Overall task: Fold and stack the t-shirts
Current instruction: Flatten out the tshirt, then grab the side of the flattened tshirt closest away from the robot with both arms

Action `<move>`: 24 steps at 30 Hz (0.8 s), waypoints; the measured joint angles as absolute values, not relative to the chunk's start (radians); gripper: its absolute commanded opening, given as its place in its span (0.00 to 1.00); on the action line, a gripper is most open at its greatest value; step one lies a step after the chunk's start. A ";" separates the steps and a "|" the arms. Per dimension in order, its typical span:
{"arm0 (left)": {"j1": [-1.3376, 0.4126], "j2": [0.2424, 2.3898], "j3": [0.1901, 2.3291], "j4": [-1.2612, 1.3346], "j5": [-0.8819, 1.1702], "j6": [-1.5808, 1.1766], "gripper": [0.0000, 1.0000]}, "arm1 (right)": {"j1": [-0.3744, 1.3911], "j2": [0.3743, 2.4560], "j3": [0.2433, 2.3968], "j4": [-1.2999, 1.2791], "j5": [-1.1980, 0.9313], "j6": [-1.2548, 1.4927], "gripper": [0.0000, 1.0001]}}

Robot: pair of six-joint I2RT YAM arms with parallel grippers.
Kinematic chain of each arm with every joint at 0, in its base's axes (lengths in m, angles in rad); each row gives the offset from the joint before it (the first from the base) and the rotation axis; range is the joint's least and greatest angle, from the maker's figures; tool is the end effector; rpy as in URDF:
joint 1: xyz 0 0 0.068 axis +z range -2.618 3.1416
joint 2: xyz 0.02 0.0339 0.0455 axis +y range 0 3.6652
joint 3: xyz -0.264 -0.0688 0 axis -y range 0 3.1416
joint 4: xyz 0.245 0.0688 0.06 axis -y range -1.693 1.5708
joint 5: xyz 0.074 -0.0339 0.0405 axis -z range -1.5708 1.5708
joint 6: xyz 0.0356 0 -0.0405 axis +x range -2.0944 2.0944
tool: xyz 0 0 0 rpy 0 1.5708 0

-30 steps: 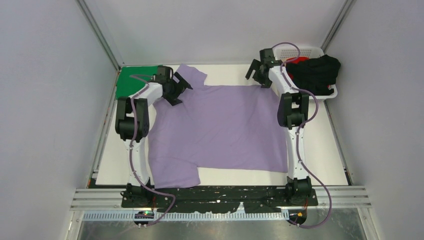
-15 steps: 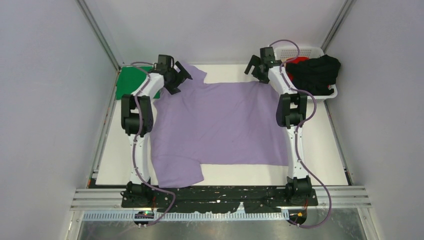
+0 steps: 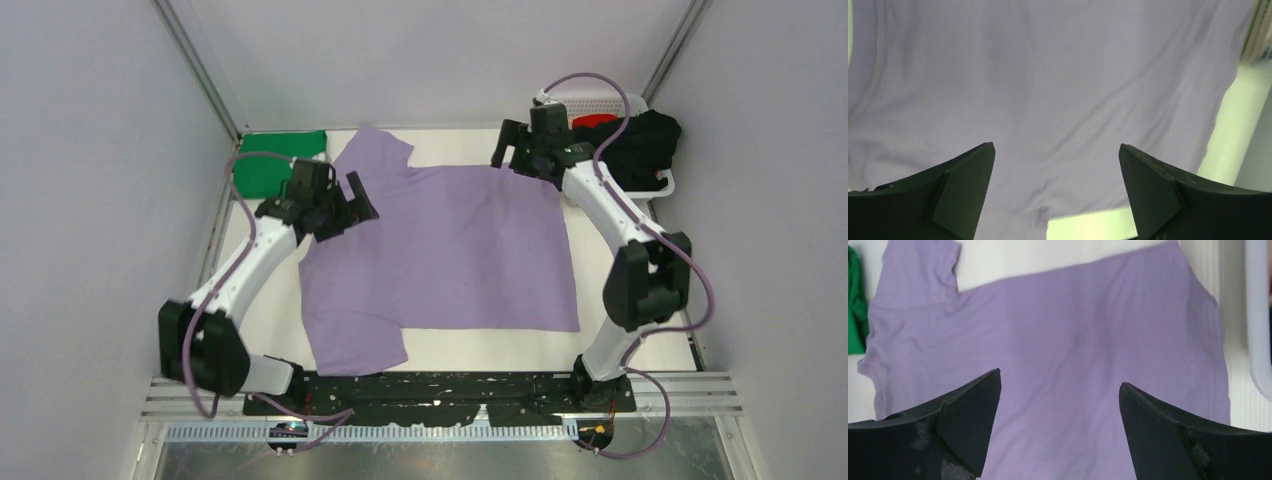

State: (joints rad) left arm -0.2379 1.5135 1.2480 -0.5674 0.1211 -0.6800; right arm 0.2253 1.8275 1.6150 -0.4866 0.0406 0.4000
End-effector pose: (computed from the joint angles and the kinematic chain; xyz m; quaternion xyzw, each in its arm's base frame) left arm 0.3203 -0.0821 0.2898 -0.1828 0.9131 -0.2101 0.2977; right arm 0.4127 0.0931 0.3053 0.0876 0.9021 0.1123 0.4073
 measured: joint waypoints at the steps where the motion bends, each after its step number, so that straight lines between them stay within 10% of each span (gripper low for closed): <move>1: -0.271 1.406 1.155 -0.575 0.096 -0.678 1.00 | 0.233 1.748 1.541 -0.475 0.041 0.403 0.95; 9: -0.533 0.912 0.677 -0.730 -0.089 -0.740 0.85 | 0.211 1.496 1.087 -0.404 0.076 0.449 0.96; 24: -0.759 0.765 0.447 -0.989 -0.104 -1.020 0.60 | 0.186 1.310 0.905 -0.386 0.098 0.463 0.96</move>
